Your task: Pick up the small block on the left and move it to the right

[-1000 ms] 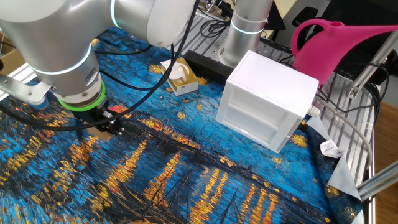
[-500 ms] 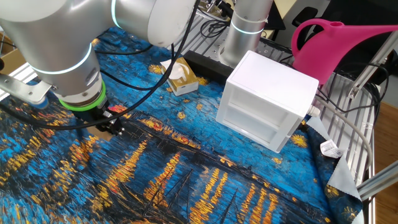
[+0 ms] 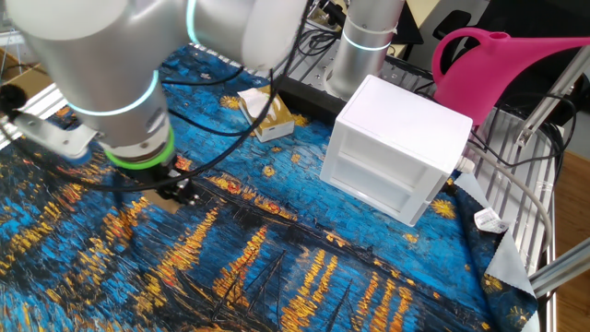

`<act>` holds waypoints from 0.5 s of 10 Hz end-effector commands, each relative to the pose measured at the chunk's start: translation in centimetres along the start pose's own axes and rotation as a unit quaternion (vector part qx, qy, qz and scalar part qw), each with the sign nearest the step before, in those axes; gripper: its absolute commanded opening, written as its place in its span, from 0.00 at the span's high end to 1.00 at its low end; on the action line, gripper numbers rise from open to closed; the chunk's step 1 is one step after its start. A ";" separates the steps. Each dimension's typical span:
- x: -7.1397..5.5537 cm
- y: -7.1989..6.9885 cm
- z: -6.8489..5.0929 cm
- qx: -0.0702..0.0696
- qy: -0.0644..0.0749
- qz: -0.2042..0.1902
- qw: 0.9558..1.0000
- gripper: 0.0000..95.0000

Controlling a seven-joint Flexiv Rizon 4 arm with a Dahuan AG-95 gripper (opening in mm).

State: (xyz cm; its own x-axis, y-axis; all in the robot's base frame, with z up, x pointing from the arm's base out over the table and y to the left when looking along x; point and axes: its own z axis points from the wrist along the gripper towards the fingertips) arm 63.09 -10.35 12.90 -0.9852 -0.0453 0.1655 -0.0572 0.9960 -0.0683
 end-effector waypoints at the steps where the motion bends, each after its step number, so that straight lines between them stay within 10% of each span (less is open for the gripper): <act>1: 0.3 0.7 -0.2 0.000 0.002 0.012 1.000 1.00; 5: 1.5 2.7 -0.8 0.000 0.005 0.033 0.999 1.00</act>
State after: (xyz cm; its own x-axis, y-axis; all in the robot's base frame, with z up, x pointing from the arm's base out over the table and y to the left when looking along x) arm 61.42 -7.52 13.78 -0.9854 0.0257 0.1680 0.0120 0.9966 -0.0819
